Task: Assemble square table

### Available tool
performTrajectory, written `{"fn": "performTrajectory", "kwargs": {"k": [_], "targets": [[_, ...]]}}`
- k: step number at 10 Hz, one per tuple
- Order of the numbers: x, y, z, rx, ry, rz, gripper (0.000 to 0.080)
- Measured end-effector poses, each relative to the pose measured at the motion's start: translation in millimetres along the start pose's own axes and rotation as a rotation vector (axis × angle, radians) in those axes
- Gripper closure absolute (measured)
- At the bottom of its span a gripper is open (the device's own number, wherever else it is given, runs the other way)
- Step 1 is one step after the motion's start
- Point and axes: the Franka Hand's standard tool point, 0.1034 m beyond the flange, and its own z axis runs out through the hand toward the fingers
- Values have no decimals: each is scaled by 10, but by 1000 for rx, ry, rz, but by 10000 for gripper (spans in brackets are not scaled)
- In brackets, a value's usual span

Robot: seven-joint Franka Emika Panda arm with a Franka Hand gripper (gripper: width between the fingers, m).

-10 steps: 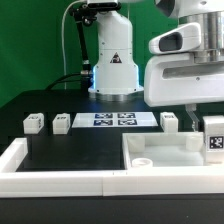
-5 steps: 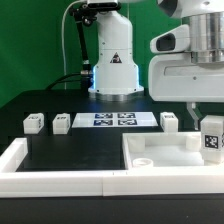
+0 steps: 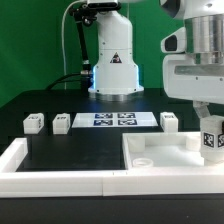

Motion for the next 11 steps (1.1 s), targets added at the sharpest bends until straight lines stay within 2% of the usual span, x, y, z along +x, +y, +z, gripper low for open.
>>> {"fn": "performTrajectory", "kwargs": {"k": [1,3,4,5,6,11], "targets": [[-2,-1,1,0,0,-4,508],[4,-2,-2,0,0,-80,262],[16,-2,-4,2,0,-104,262],[34,1,-6,3,1,-181,175],[46,6,-6,3,1,-267,155],[5,-10,0,3,4,-695,150]]}}
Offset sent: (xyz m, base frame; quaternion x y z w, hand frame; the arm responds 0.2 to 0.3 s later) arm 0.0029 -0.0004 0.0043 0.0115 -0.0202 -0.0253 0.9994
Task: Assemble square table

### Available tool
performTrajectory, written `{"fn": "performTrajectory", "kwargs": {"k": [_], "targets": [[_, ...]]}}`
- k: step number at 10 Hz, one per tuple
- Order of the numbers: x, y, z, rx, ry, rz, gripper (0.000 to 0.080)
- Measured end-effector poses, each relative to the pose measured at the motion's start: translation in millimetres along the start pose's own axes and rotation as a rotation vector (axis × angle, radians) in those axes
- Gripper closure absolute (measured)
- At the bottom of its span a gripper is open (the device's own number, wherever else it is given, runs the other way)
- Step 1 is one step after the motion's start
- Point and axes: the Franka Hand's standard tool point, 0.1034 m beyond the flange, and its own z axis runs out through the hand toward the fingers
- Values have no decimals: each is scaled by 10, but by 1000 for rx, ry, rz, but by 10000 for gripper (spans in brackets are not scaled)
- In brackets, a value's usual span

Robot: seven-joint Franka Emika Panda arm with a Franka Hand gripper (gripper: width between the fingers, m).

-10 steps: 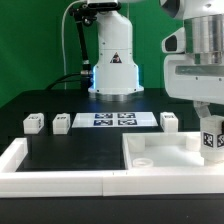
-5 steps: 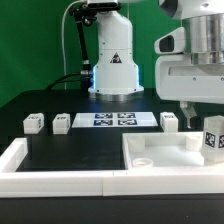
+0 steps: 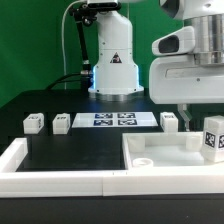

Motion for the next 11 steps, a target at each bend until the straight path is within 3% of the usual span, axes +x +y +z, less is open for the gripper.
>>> {"fn": "performTrajectory", "kwargs": {"k": [9,11], "targets": [[17,13,-6,-21,3,-651,177],[19,16,-7,-21,4,-649,511]]}}
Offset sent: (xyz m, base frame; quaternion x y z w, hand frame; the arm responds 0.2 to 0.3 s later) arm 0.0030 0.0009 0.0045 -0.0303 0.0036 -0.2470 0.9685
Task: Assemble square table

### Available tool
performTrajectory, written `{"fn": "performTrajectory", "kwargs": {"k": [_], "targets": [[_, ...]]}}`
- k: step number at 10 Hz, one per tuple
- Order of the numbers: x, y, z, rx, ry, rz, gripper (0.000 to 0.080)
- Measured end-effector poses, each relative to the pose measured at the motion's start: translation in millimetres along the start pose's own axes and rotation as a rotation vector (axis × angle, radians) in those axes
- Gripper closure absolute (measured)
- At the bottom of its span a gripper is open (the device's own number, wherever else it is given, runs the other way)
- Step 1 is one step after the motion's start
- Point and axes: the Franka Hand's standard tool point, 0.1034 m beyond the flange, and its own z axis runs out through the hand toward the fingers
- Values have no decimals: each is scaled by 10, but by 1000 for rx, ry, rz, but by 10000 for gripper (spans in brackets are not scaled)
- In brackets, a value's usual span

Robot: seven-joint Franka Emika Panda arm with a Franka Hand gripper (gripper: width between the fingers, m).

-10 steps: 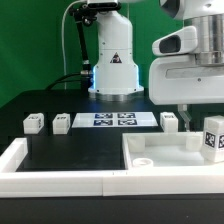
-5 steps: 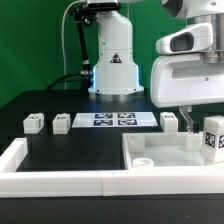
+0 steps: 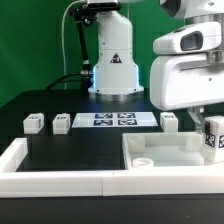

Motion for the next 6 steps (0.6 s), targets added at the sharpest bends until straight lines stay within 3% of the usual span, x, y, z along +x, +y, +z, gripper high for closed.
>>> {"fn": "performTrajectory", "kwargs": {"k": [5,6], "targets": [[-3,15,4,2,0,51,508],[-5,26,5,10,1,161,508]]}}
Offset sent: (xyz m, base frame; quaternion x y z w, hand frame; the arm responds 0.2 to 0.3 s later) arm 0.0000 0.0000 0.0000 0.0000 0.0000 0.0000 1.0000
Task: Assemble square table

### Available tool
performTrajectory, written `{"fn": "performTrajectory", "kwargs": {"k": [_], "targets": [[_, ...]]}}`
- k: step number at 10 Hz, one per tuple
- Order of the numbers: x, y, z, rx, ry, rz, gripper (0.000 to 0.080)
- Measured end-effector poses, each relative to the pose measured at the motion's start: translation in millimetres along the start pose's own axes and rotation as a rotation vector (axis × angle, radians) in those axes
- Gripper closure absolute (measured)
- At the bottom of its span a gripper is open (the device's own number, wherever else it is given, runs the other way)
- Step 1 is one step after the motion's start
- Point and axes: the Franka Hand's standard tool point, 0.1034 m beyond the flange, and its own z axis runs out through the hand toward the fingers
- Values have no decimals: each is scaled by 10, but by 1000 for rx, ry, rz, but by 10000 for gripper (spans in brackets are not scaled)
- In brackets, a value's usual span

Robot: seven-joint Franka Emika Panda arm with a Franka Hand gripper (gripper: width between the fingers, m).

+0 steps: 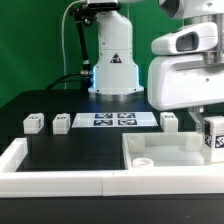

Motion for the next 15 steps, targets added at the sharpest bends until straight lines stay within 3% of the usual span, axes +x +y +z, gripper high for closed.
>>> {"fn": "performTrajectory", "kwargs": {"k": [10,15], "targets": [[-7,-2,7,-2,17,1009,507],[-7,0,9,6,14,1134,498]]}}
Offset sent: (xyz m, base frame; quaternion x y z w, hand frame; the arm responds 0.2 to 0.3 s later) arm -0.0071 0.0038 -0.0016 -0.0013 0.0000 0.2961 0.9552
